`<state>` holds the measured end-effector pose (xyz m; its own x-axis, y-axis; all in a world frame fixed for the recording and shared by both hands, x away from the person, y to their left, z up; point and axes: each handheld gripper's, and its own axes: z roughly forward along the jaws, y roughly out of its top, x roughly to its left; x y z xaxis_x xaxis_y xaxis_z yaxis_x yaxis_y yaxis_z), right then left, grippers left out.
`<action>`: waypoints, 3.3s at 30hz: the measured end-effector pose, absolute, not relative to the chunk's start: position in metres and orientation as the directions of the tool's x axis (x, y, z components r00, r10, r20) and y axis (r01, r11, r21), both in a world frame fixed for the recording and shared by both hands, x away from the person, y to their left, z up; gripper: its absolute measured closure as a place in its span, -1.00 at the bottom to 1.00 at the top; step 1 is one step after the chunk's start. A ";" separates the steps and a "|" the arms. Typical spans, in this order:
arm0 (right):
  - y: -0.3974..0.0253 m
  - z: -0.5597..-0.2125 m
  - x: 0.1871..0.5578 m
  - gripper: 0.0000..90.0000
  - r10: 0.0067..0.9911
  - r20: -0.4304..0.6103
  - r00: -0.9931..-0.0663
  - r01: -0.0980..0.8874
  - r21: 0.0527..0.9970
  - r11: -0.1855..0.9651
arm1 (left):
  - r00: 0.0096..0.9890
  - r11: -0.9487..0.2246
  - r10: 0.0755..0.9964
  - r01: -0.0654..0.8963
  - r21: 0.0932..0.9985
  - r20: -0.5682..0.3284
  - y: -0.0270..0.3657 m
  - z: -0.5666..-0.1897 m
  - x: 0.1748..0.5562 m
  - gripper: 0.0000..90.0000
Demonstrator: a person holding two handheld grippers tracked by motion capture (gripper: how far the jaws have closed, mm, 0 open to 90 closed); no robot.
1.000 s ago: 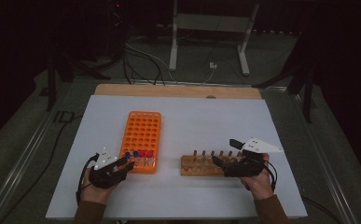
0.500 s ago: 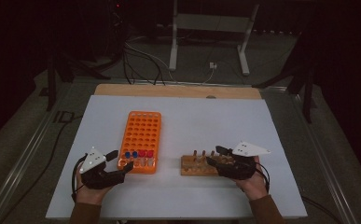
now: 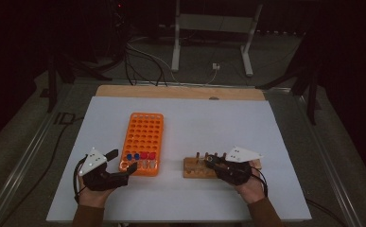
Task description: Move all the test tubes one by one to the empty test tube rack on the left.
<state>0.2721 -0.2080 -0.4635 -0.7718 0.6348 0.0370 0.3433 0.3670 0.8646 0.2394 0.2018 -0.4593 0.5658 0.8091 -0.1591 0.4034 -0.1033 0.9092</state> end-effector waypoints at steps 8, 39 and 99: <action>-0.208 -0.463 0.271 0.69 0.647 0.029 -0.762 0.341 0.867 0.363 | 0.575 -0.092 0.803 0.381 0.920 -0.158 0.200 -0.452 0.237 -0.72; -0.211 -0.393 0.275 0.69 0.660 0.007 -0.751 0.251 0.928 0.275 | 0.698 -0.148 0.710 0.283 0.948 -0.098 0.137 -0.409 0.252 -0.70; -0.176 -0.397 0.280 -0.53 0.611 0.066 -0.789 0.287 0.919 0.272 | 0.751 -0.233 0.657 0.288 0.929 -0.068 0.079 -0.420 0.276 0.70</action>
